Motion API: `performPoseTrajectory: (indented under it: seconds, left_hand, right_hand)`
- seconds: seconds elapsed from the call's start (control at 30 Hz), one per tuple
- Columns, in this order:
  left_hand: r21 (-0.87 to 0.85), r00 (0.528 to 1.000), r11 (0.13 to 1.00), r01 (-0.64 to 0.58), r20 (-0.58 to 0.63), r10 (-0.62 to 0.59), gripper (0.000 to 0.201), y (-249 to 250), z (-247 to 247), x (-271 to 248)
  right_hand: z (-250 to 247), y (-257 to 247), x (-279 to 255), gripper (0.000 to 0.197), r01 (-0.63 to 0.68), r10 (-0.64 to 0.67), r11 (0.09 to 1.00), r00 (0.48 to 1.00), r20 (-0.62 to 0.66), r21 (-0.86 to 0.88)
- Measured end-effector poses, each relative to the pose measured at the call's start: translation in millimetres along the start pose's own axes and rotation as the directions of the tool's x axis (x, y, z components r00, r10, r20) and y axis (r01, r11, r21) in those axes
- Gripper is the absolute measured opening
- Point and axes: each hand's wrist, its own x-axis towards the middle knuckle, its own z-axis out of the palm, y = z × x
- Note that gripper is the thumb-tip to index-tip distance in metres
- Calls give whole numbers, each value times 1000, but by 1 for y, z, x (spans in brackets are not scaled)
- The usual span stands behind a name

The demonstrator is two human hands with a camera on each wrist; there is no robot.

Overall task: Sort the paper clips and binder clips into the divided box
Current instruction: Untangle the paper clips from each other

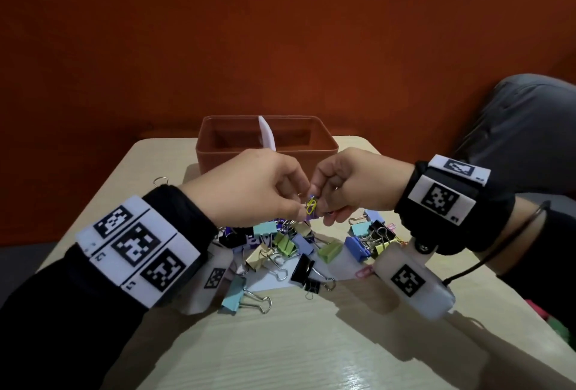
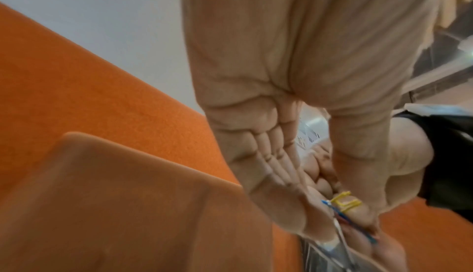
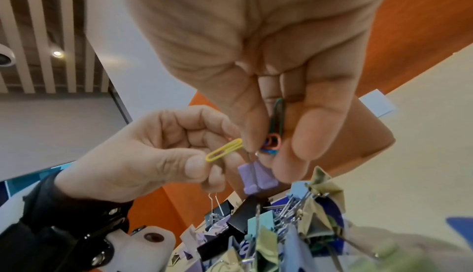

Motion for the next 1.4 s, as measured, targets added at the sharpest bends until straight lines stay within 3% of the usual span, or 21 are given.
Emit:
performPoseTrajectory:
  seconds: [0.1,0.33,0.47,0.63,0.77,0.87,0.97,1.13,1.2,1.3,1.33,1.4]
  left_hand:
    - [-115,1000,993,9,-5,-10,35,0,-2,-1]
    - [-100,998,995,27,-58,-33,34,-3,-3,1]
    - [-155,997,987,46,-46,-54,32,-2,-5,0]
    - [-250,998,967,52,-4,-55,44,7,-6,-3]
    - [-179,992,984,-27,-126,4,43,10,-6,-5]
    - [-127,974,989,-72,-222,42,30,12,-1,-5]
    - [-67,960,994,-90,-273,68,20,12,0,-5]
    - [26,958,999,-45,-281,51,13,3,-4,-1]
    - [49,958,998,-29,-284,42,14,0,-4,0]
    - [88,962,996,-16,-272,39,13,-2,-4,1]
    - [109,962,994,-15,-268,44,13,-3,-4,1]
    - [136,964,991,-10,-261,45,14,-4,-5,0]
  right_hand:
    - [0,1,1,14,25,-24,989,1000,-7,147]
    - [-2,0,-1,22,20,-63,876,995,72,483]
    - [-4,-6,-1,21,18,-42,859,998,35,511]
    - [-2,-14,-2,26,48,-8,859,997,-81,510]
    - [3,-18,-1,40,99,-4,825,985,-170,556]
    - [6,-18,-2,41,114,8,803,979,-203,584]
    - [6,-15,-2,35,92,40,789,979,-199,607]
    - [3,-14,-5,25,13,54,747,995,-79,665]
    - [-1,-10,-7,29,20,52,817,993,-108,576]
    - [-14,1,-12,24,-4,34,991,975,-221,133]
    - [-19,6,-15,21,-45,32,998,971,-236,-54]
    - [-27,17,-20,20,-144,64,922,972,-225,-360]
